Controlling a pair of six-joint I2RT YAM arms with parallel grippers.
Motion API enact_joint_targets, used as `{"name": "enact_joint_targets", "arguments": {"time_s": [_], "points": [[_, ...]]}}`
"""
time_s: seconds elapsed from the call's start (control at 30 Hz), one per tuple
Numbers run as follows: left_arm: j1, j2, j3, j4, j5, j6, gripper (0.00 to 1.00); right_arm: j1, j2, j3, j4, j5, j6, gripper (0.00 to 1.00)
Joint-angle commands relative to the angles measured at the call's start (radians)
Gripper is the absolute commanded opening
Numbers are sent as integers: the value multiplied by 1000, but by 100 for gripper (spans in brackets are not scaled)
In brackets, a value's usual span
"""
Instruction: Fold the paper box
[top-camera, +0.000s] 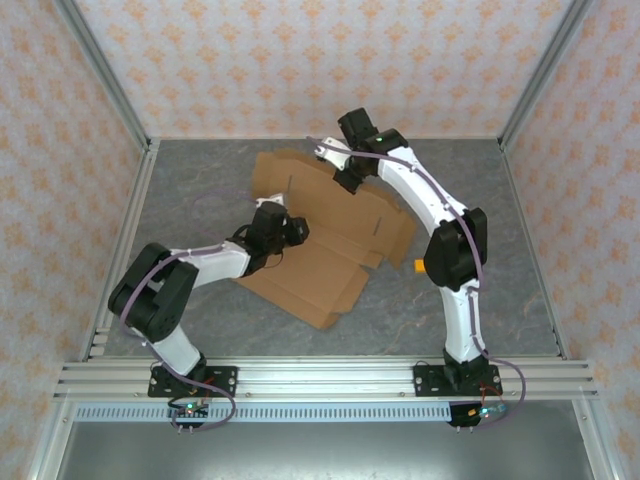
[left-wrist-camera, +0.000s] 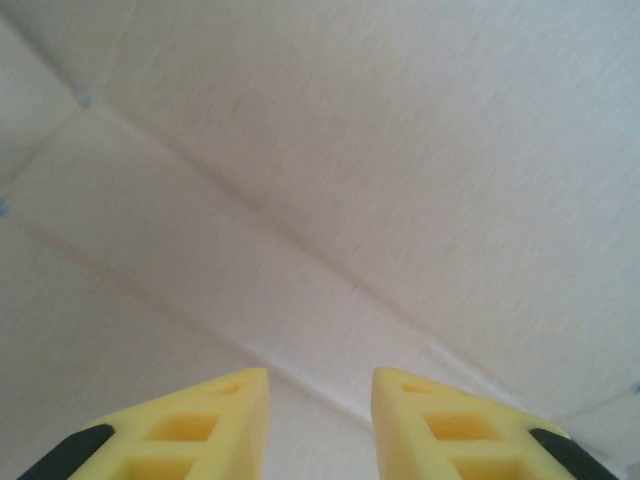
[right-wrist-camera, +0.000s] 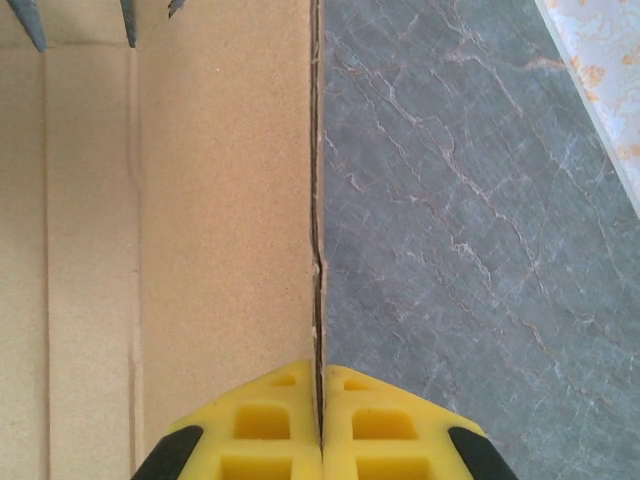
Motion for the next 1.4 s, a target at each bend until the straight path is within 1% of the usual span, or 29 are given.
{"name": "enact_joint_targets", "arguments": {"time_s": [0.0,0.1,0.23,0.4,0.53,0.73,0.83,0.97,1.1,1.27,1.37], "points": [[-3,-43,-74,-79,24,14,25,26,-44,-23,51,53,-38,0],[-11,-77,-133,-56,54,-3,18,27,-42,-12,56,42,-39,0],[-40,-103,-169,-60,30,-5,13,28,-33,19,60,30,-45,0],[-52,-45,-189,7,38,-37,7,27,-31,32,51,-11,-49,0],[-74,10,-175,52,33,-57,4,37,-43,20,49,-38,-49,0],[-104,103,-137,118,23,-99,1,54,-60,9,25,-93,-42,0],[-126,135,-111,133,17,-115,1,55,-55,6,12,-89,-43,0],[-167,145,-73,113,-11,-119,1,54,-54,-20,10,-69,-90,0],[-189,148,-48,105,-20,-123,1,55,-48,-37,14,-55,-138,0],[-209,147,-25,83,-27,-114,1,34,-41,-45,11,-116,-185,0],[-211,145,-22,77,-28,-111,2,32,-41,-57,8,-122,-223,0]]}}
